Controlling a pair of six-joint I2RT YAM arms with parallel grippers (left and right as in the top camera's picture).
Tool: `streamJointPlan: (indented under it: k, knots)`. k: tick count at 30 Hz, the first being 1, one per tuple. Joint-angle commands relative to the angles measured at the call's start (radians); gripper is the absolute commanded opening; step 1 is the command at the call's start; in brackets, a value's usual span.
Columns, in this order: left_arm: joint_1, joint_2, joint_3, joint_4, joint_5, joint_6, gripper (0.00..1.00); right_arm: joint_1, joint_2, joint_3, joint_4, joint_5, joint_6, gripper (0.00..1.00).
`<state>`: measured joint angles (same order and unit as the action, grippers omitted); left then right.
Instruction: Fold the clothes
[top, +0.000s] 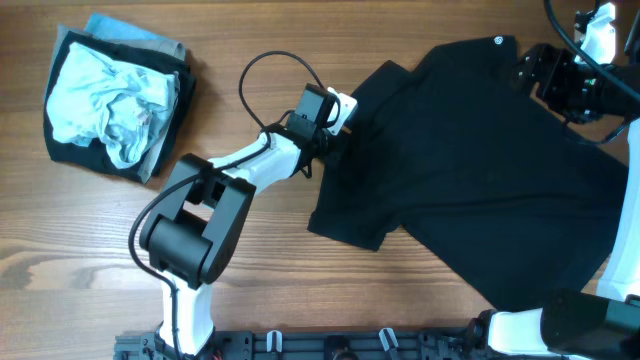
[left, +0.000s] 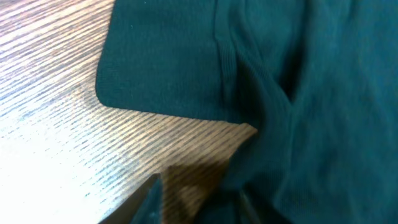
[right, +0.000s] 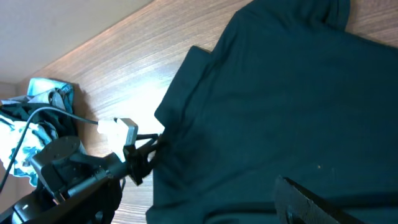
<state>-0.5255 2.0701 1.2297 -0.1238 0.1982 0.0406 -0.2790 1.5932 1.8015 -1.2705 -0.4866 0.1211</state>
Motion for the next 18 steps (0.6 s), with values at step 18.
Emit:
streamJointPlan:
  k: [18]
  knots:
    - [0.395,-0.080,-0.004,-0.501,-0.298,-0.266,0.04,0.003,0.067,-0.028,-0.003,0.140,-0.014,0.89]
